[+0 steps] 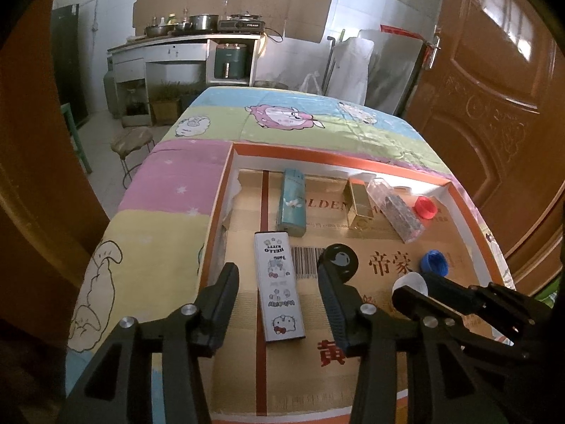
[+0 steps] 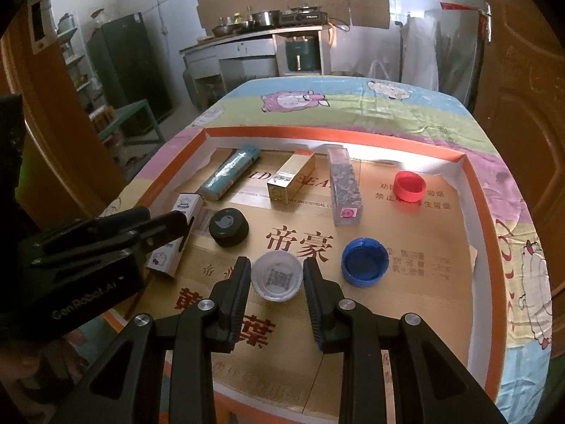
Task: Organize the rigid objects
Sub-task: 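Open the left gripper releasing the white box while the right gripper lowers the white cap, then release the white cap with the right gripper and withdraw both grippers toward the orange caps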
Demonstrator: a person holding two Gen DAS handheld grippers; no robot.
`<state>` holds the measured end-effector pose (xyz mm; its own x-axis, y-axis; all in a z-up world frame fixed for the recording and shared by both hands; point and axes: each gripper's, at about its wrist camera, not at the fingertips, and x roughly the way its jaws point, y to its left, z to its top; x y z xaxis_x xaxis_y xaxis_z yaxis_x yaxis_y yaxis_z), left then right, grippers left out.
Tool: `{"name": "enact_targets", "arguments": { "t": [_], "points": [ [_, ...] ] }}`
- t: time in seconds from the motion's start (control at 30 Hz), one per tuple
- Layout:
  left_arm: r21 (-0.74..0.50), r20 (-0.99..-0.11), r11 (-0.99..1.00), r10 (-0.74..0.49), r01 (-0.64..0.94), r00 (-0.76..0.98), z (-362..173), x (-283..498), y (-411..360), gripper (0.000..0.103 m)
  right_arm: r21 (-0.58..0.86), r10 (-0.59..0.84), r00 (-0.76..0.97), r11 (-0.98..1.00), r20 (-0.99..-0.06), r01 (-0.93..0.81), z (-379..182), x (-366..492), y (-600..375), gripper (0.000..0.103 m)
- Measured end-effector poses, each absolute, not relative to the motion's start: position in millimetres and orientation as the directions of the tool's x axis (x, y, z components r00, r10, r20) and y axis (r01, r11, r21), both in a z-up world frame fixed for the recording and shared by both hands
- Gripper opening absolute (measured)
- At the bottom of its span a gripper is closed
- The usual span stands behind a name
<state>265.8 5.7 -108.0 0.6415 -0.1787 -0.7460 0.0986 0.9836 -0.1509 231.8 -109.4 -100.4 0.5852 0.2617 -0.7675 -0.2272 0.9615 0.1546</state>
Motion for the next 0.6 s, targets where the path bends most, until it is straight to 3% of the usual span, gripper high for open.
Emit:
{"name": "enact_targets", "arguments": {
  "t": [0.6],
  "points": [
    [-0.107, -0.720, 0.989, -0.150, 0.106, 0.678, -82.5, 233.3, 3.1, 0.047, 0.157, 0.261, 0.623, 0.963, -0.737, -0.218, -73.1, 194.5, -116.1, 0.032]
  ]
}}
